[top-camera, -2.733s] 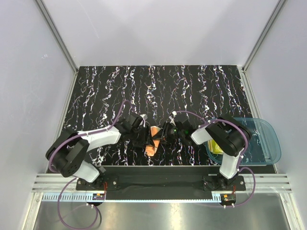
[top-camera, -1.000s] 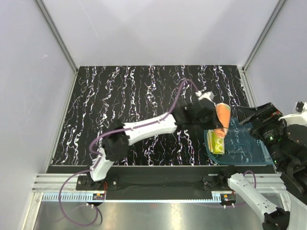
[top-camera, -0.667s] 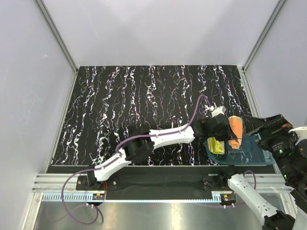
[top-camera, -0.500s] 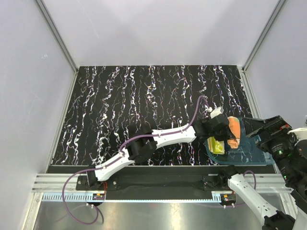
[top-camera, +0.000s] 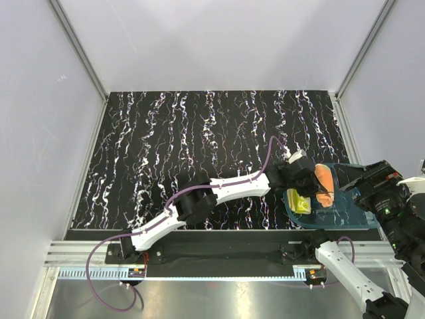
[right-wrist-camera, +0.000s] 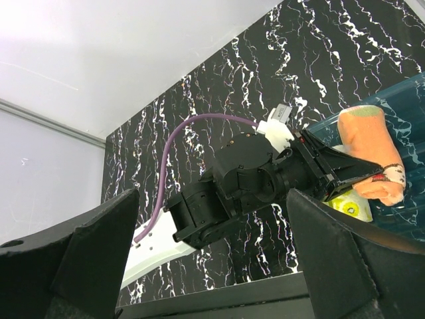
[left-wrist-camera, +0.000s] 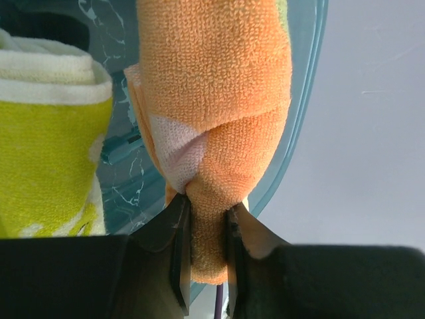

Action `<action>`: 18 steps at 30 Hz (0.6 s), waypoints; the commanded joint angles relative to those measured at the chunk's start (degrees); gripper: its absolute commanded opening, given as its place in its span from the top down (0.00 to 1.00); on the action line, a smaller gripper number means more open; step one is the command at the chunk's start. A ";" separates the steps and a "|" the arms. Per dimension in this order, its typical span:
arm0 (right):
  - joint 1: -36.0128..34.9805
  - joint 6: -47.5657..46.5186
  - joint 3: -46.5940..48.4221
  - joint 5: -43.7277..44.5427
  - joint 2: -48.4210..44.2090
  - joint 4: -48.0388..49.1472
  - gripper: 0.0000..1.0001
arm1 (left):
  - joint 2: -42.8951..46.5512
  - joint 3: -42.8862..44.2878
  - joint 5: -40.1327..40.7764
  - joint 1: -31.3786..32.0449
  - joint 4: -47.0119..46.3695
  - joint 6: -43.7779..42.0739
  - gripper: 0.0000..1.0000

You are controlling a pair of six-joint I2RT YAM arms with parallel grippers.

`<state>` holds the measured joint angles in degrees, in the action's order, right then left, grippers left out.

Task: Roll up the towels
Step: Place the rolled towel into the container

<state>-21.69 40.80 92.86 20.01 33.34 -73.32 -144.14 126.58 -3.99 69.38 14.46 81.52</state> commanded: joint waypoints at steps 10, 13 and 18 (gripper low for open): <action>-0.02 -0.10 0.30 0.20 1.20 0.28 0.00 | 0.43 -0.46 -4.54 -0.13 -0.39 0.75 0.60; -0.02 -0.10 0.48 0.21 1.37 0.19 0.00 | 0.61 -0.90 -4.71 -0.30 -0.92 0.66 0.53; -0.10 -0.19 0.22 0.82 1.55 0.11 0.00 | 0.43 -0.90 -5.68 -0.30 -1.89 0.93 0.50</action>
<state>-21.69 40.80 92.86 20.03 33.39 -73.32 -144.40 125.29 -7.55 69.38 15.70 82.19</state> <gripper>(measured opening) 0.994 0.493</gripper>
